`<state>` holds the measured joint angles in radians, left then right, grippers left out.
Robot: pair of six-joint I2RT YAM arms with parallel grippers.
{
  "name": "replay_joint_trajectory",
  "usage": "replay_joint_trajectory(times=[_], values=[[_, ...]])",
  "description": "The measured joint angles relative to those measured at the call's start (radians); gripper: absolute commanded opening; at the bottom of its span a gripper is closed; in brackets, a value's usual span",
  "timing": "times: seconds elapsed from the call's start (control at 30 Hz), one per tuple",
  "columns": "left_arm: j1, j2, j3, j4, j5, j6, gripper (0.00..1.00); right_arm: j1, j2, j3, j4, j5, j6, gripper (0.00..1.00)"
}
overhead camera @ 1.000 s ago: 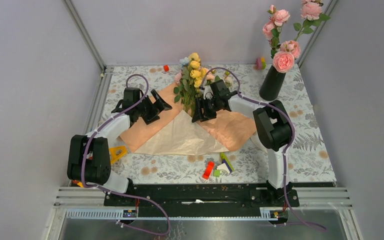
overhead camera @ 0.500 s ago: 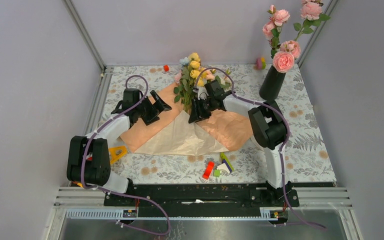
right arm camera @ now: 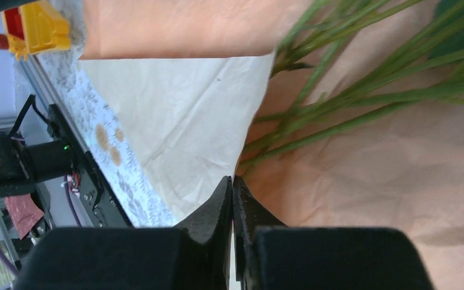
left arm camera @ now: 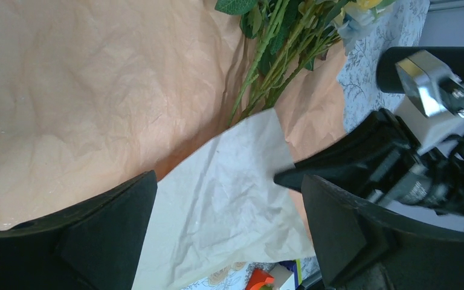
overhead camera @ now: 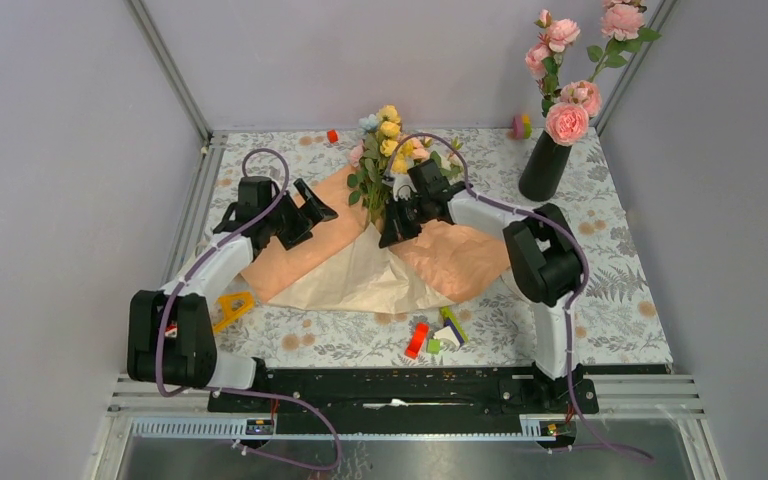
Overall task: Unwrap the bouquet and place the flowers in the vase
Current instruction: Unfold the wrapping paper at the center of the board.
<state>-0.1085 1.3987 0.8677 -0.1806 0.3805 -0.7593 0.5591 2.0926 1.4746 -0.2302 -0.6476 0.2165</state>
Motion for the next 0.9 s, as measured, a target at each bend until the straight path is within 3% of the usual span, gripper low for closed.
replay_joint_trajectory(times=[0.47,0.63,0.8,0.9], values=[[0.002,-0.089,-0.021,-0.044,-0.008,0.047,0.97,0.222,-0.412,-0.277,0.003,0.071,-0.014,0.13],[-0.032,-0.104,-0.092,-0.05,0.017,0.055,0.96,0.304,-0.473,-0.381,-0.011,0.113,-0.001,0.28],[-0.129,-0.145,-0.166,-0.058,0.031,0.052,0.96,0.374,-0.552,-0.428,-0.053,0.156,0.016,0.49],[-0.193,-0.194,-0.21,-0.057,0.041,0.045,0.96,0.403,-0.627,-0.442,-0.082,0.172,0.029,0.67]])
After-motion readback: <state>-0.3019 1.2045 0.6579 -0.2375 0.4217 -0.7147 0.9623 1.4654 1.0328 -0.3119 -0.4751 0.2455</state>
